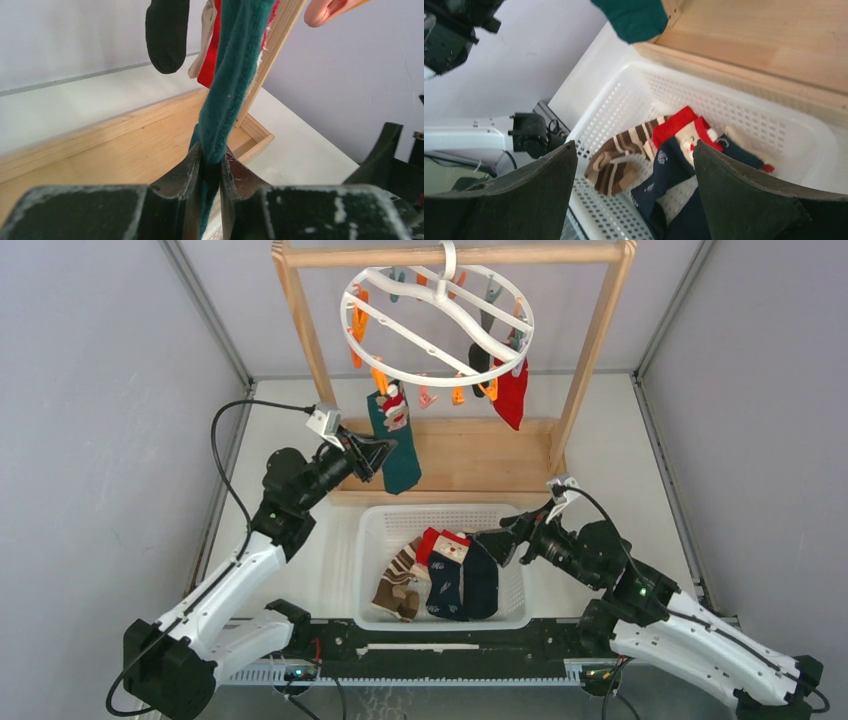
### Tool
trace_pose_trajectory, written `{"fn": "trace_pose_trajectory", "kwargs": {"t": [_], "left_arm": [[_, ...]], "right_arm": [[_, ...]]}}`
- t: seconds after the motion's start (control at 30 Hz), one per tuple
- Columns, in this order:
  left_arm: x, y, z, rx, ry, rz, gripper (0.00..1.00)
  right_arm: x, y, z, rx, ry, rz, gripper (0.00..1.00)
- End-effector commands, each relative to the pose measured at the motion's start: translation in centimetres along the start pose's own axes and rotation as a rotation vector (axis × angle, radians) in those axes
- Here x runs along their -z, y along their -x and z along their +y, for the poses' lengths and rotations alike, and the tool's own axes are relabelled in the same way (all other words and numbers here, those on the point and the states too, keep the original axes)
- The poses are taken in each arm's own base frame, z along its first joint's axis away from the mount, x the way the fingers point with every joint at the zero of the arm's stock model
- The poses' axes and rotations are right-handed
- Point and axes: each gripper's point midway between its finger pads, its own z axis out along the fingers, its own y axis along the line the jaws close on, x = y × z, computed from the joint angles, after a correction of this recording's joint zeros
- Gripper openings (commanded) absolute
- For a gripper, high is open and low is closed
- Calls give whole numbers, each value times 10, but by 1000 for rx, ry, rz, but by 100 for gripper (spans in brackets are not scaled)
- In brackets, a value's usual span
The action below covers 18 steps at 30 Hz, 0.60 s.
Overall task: Remove the socks clipped to the hanger
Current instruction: Remove the sock from the hanger.
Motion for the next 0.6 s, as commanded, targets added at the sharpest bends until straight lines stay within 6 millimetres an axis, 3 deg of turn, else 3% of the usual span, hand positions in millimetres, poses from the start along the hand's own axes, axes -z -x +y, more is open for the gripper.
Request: {"fn": "trace_pose_trajectory", "kwargs": {"t": [0.0,0.27,0.37,0.57], "left_arm": [[3,34,-20,29,-35,-60,21],[8,40,-28,70,-39,-51,21],[8,41,-31,83,-41,-47,19],[8,46,-41,121,-63,-48,17]], "right_arm": [[-8,37,28,20,166,-92,91],[-25,62,22,-43,308,-144,84],[-35,66,15,-68,323,-134,77],[-57,61,4,-93,353,-104,75]]}}
